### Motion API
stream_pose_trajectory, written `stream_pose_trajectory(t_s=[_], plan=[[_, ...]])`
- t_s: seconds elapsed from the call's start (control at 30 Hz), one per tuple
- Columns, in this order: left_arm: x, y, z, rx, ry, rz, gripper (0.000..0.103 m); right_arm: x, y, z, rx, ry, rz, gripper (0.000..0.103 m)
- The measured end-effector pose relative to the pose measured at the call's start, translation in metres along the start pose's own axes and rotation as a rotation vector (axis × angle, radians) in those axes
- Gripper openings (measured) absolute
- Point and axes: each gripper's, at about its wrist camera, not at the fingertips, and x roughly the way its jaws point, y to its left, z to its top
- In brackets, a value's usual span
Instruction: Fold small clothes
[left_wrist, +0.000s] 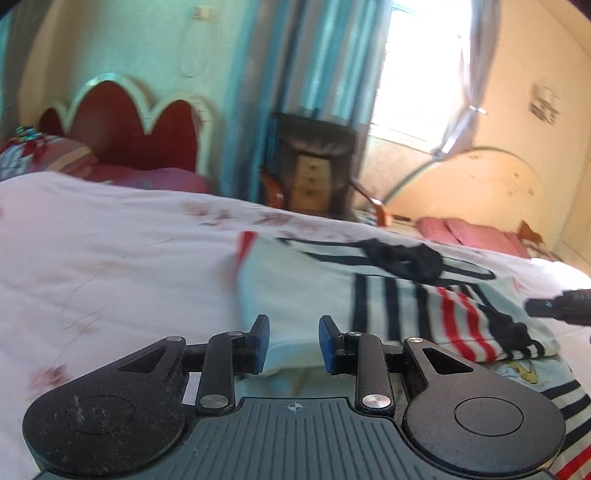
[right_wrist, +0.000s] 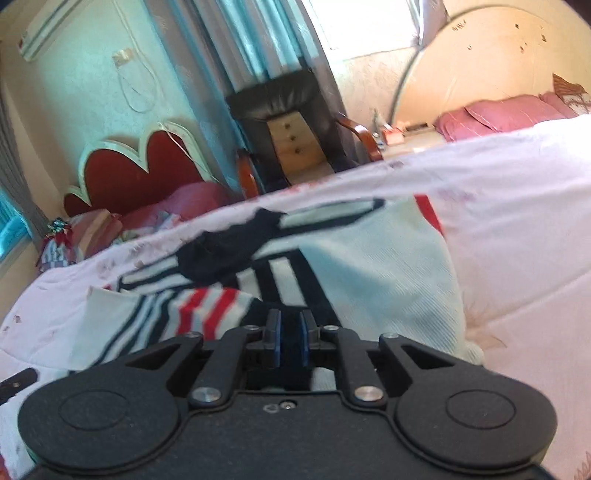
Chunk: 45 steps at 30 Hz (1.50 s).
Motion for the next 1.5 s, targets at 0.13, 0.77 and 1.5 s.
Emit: stream_pose_trajectory(t_s=[0.13,0.77,1.5], plan=[[0.057,-0.016,-0.006,0.027,0.129,-0.009,0.028,0.03,0.019,-0.001,-0.073,0.088,0.006,0.013],[0.165,0.029,0.059,0.094,0.122,0.058,0.053,0.092,0.02,0.034,-0.122,0.066,-0.079,0.015],[0.117,-0.052,0.012,0.212,0.084,-0.032,0.063,0.089,0.061,0.007,-0.292,0.129,-0.038,0.006]])
